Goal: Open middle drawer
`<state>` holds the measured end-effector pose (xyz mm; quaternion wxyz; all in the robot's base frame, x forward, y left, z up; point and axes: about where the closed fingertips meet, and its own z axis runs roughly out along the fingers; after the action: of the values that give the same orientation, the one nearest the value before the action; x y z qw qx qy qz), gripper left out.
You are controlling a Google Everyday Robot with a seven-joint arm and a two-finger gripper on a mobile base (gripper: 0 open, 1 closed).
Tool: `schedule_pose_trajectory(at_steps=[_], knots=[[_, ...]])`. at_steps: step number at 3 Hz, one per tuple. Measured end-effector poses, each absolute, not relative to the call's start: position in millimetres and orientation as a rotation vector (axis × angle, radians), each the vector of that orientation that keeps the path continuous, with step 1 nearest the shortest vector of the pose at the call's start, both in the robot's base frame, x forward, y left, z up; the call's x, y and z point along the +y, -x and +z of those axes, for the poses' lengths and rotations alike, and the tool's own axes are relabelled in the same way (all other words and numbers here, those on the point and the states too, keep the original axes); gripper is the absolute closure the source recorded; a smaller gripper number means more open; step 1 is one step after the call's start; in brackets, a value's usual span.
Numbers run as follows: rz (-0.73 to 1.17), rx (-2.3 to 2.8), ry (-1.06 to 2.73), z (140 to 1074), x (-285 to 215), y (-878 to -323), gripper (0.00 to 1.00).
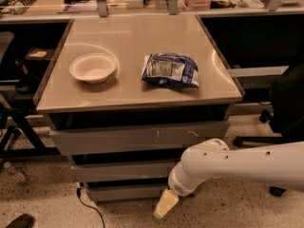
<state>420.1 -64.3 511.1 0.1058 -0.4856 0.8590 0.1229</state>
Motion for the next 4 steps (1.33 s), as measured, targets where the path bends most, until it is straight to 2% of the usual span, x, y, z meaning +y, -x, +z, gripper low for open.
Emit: schedule_pose_trajectory(at_steps=[1,3,4], knots=[[0.31,2.518,1.422,505.1,-65.4,-426.8,0.0],[0.093,2.486,1.341,473.8,-88.4,-497.7,0.0],[0.085,2.488,1.338,470.8,-90.5,-499.9,0.0]])
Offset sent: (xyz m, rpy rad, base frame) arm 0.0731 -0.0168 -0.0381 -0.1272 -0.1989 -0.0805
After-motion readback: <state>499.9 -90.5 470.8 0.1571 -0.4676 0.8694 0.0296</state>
